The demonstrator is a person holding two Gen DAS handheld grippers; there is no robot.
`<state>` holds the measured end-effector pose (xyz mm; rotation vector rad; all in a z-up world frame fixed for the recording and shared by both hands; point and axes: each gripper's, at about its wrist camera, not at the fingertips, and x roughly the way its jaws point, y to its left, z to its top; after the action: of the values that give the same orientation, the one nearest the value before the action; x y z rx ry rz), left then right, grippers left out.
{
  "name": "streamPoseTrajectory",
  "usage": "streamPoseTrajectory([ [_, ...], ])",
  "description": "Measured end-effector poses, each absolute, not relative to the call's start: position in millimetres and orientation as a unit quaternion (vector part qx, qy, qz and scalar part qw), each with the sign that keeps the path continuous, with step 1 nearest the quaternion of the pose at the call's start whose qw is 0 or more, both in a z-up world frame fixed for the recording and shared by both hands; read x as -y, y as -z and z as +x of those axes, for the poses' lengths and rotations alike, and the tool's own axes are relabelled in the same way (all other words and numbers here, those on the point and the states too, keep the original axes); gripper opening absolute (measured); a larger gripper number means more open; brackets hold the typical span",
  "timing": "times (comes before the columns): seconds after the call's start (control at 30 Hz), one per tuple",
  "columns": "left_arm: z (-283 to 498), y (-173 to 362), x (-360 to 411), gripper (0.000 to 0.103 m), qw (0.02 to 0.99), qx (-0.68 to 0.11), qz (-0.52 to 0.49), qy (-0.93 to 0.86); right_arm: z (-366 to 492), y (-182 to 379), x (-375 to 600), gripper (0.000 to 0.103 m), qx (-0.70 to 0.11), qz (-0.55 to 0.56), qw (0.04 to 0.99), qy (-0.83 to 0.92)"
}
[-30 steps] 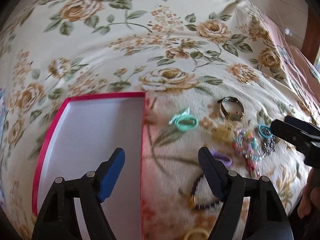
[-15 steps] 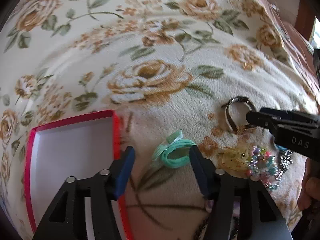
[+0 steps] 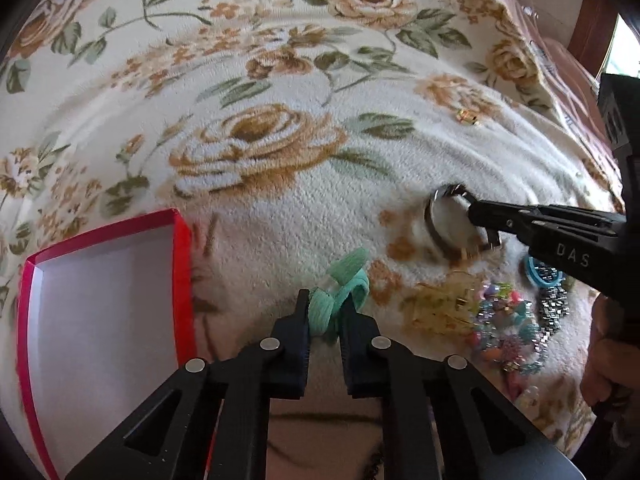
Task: Organize jewelry
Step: 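Grasp the mint hair tie with left tool while right tool grasps the watch, then carry both items into the box and open both tools to release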
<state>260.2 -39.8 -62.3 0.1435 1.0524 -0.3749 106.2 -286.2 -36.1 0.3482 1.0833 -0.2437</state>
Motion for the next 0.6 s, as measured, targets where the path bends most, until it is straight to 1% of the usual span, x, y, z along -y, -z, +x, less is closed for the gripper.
streamPoseTrajectory([
  [0.3, 222, 29, 1, 0.01, 0.861, -0.478, 0.008, 0.175, 98, 8, 258, 0.002, -0.478, 0.167, 0.859, 0.075],
  [0.6, 183, -2, -78, 0.01, 0.879, -0.456, -0.061, 0.123, 117, -13, 202, 0.003, -0.464, 0.164, 0.87, 0.007],
])
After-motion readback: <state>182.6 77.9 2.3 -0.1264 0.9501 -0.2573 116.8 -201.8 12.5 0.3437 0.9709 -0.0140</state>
